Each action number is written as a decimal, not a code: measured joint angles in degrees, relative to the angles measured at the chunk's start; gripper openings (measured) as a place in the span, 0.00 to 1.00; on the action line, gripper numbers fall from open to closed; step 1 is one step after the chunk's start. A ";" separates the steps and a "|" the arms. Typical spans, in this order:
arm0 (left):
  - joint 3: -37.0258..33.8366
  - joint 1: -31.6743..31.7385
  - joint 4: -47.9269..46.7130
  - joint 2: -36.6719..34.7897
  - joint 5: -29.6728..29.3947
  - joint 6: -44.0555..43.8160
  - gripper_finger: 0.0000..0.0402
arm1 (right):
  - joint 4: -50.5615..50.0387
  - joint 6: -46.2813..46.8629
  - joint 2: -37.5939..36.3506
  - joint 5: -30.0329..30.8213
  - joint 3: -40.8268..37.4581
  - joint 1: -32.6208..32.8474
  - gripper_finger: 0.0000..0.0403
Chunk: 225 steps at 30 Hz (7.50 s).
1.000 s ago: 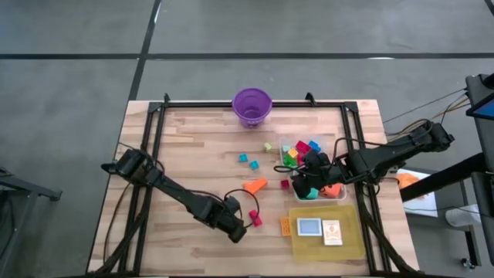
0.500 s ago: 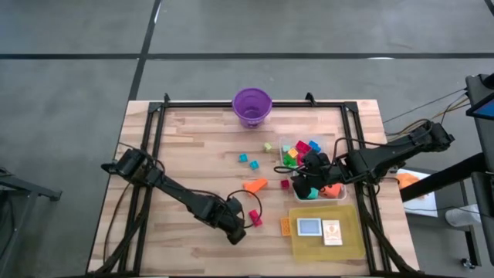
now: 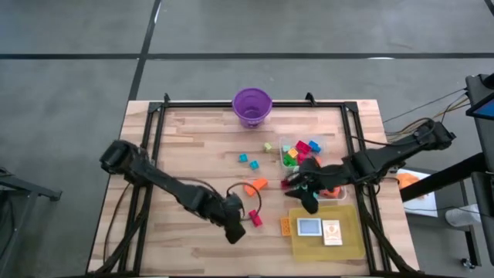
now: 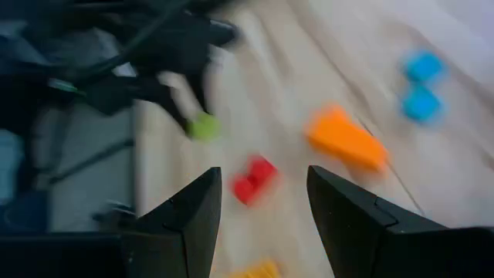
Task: Pick & Place Toys
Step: Put the green game piece into the transparent bin, then put the red game piece into the transparent bin
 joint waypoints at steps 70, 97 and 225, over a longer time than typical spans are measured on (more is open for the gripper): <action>0.02 22.22 66.76 -16.04 13.39 2.47 0.27 | -16.48 -57.36 26.29 36.07 61.07 5.86 0.39; 0.07 22.22 67.53 -16.06 14.06 -2.00 0.80 | -12.42 -58.53 26.06 36.14 60.94 5.53 0.32; -8.70 7.59 6.14 -18.23 -1.17 -9.93 0.97 | -33.12 -18.34 7.50 -10.83 1.90 -46.77 0.66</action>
